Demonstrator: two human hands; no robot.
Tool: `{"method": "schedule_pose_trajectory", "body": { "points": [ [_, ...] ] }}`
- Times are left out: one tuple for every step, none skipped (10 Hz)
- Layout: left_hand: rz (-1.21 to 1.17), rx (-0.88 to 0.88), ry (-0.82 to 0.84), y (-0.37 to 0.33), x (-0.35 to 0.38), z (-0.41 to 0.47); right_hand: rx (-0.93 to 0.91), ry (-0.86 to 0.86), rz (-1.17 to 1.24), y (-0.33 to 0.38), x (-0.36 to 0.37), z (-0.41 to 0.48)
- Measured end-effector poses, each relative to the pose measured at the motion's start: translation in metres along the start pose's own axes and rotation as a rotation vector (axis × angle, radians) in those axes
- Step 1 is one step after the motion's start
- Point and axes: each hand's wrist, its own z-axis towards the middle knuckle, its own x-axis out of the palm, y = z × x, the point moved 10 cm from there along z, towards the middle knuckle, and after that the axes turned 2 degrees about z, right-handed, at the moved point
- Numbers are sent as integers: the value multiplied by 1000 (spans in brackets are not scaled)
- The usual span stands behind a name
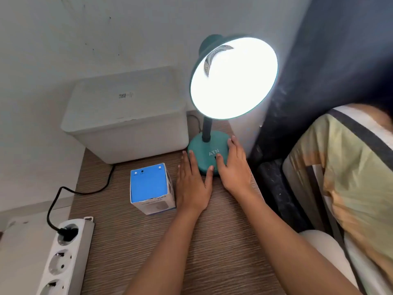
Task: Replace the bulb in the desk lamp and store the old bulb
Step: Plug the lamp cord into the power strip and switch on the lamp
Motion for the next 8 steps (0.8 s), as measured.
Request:
{"method": "schedule_pose_trajectory", "body": {
  "points": [
    [10, -1, -12, -1, -1, 0, 8, -23, -6, 2, -1, 1],
    [3, -3, -7, -2, -2, 0, 16, -47, 11, 2, -2, 2],
    [5, -16, 3, 0, -1, -1, -2, -46, -7, 1, 0, 0],
    [-10, -20, 9, 0, -2, -1, -23, -49, -35, 2, 1, -1],
    [-34, -24, -7, 0, -4, 0, -22, -51, -33, 1, 2, -1],
    [-51, -37, 13, 0, -1, -5, -27, -42, -41, 0, 4, -4],
    [-81, -44, 15, -1, -4, 1, 10, -42, -14, 0, 0, -4],
    [-119, -8, 5, 0, -3, -15, 12, -43, 21, -5, 2, -24]
  ]
}}
